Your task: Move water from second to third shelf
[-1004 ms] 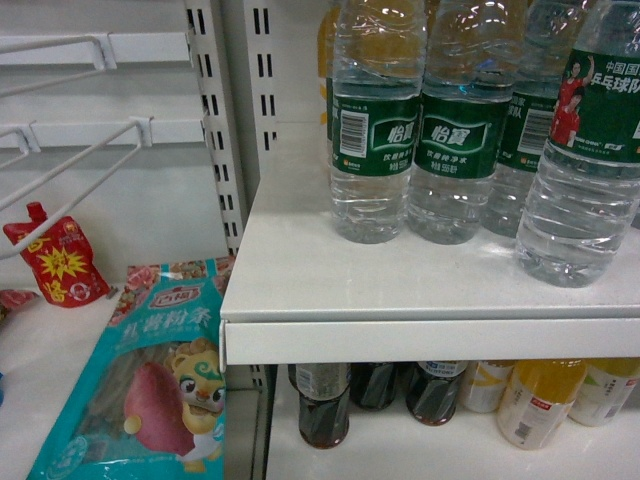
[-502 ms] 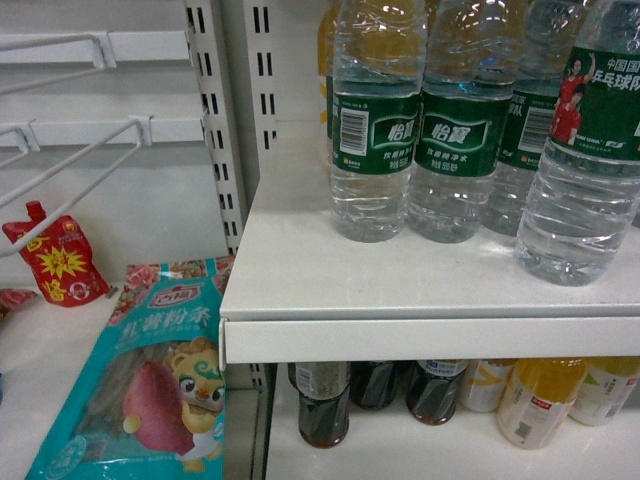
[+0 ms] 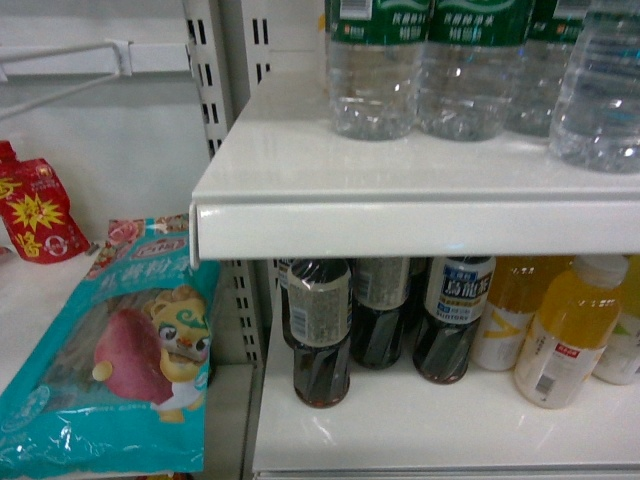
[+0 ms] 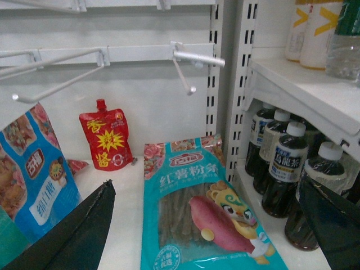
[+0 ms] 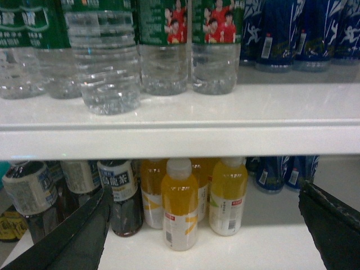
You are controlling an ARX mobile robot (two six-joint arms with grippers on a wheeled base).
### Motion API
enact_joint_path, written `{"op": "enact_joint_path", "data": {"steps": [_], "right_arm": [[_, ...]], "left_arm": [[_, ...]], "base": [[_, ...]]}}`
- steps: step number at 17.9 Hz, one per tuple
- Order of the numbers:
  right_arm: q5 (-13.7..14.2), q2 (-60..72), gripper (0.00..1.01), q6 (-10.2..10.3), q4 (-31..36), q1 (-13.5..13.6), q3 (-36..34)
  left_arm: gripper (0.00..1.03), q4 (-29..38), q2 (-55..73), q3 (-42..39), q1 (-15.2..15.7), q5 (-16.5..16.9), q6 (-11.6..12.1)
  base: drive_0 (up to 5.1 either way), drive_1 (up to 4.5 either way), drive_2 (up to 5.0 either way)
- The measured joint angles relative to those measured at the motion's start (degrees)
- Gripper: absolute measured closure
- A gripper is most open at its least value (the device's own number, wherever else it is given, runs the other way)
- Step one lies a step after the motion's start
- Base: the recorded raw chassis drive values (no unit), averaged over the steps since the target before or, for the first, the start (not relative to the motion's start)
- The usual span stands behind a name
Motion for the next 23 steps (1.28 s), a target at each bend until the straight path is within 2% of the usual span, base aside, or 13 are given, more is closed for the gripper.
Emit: {"op": "enact_joint_path", "data": {"steps": [23], "right_arm": [[0.0, 0.0, 0.03, -0.15, -0.15, 0.0, 0.0]], "left_arm": [[0.05, -0.17, 0.0, 0.0, 0.0, 0.02, 0.0]], "base": [[0.0, 0.0, 0.0]]}}
